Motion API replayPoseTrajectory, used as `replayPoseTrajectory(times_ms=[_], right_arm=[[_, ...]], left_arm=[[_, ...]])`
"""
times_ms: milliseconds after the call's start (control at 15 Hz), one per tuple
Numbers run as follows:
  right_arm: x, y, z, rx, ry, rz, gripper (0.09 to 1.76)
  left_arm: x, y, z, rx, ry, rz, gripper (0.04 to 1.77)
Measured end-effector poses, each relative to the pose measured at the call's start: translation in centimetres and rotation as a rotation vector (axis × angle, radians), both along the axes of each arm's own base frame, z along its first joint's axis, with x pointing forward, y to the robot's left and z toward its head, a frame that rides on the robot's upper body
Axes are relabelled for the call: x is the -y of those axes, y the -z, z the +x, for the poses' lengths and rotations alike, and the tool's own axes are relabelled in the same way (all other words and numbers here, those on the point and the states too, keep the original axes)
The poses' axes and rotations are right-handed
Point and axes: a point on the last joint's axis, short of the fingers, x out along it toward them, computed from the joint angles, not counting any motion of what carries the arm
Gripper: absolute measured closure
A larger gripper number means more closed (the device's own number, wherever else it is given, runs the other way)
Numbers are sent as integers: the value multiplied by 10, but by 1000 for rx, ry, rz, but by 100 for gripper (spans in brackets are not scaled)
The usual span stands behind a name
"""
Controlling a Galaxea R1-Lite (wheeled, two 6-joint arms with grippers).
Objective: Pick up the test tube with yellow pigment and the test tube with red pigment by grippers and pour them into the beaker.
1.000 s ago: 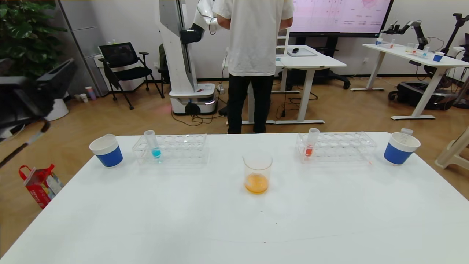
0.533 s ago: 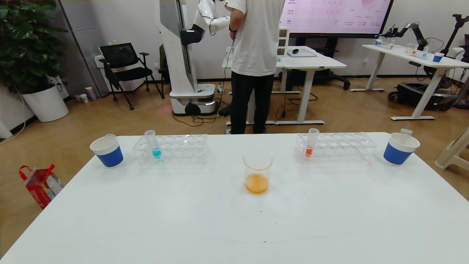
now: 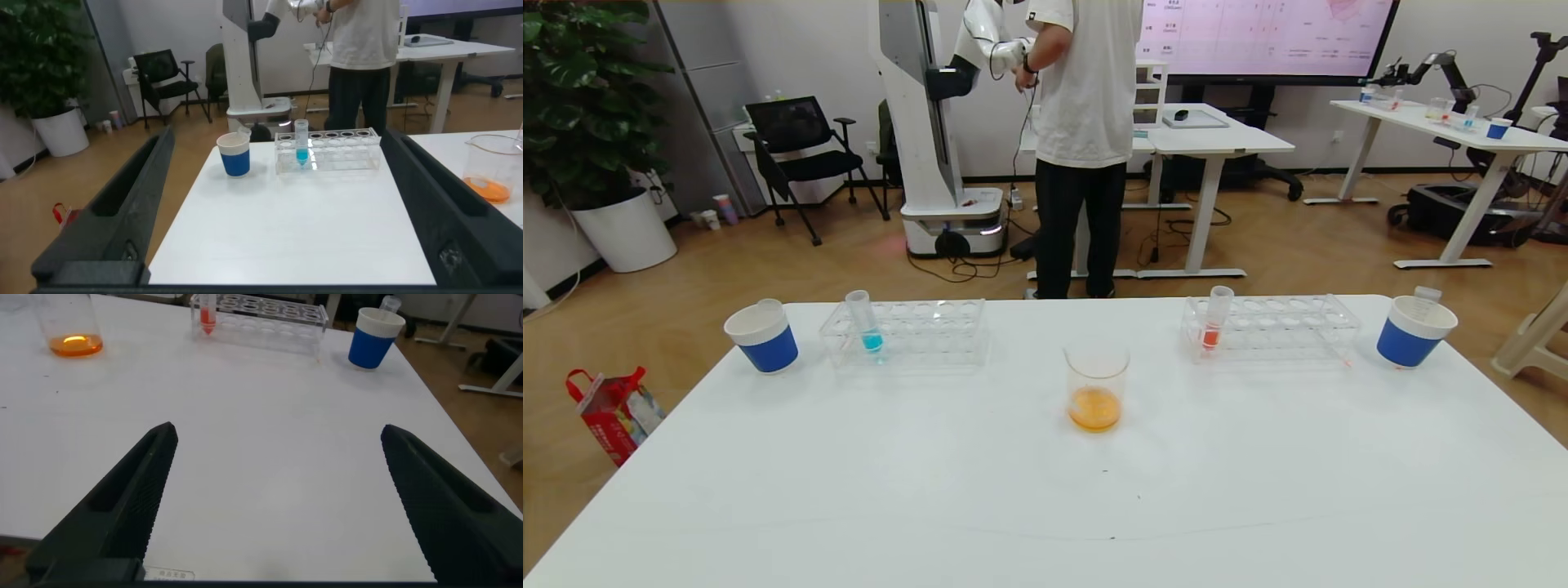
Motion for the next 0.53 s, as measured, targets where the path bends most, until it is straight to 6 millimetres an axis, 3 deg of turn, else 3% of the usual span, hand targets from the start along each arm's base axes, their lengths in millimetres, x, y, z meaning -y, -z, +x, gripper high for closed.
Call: replayPoseTrajectory(times_ms=[267,400,533], right_arm=[[0,0,0,0,0,0,11],[0,0,0,0,0,0,11],[0,0,0,0,0,0,11]], left_arm=[[0,51,19,-23,-3,-10,6],[0,82,31,-107,0,-24,6],[2,99,35,-208,88,-16,6]])
